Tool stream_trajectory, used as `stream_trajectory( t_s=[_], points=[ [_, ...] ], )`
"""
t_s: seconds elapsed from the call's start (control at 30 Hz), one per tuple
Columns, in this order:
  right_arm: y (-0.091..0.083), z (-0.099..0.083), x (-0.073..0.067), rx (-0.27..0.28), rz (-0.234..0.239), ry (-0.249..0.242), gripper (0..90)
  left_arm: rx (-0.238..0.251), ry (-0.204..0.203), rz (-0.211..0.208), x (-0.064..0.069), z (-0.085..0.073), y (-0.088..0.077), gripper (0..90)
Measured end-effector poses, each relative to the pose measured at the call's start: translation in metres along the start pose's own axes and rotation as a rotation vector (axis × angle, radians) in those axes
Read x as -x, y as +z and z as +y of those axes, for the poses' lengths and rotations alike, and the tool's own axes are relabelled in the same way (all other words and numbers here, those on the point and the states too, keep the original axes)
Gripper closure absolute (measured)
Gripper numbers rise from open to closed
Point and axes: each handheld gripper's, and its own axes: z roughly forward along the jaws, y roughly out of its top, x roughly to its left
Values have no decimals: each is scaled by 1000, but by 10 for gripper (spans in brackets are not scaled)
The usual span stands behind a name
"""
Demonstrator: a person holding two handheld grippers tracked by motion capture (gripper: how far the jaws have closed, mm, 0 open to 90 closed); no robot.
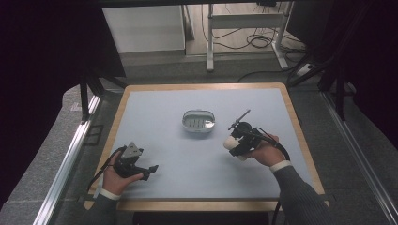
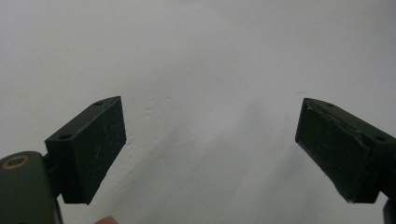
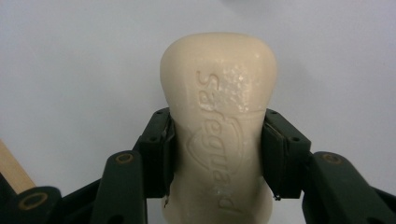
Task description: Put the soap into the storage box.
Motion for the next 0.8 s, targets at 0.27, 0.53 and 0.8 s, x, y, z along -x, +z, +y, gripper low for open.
stream_trajectory(
  t_s=[0.27, 0.53, 0.8],
  points=[
    [-4, 10, 5, 12, 3, -4, 498, -4, 2, 0, 0, 0, 1, 91],
    [-9, 25, 9, 28, 7, -25, 498, -5, 2, 0, 0, 0, 1, 91],
    [-8, 37, 13, 26, 12, -38, 498, -6, 4, -2, 0, 0, 1, 91]
  ],
)
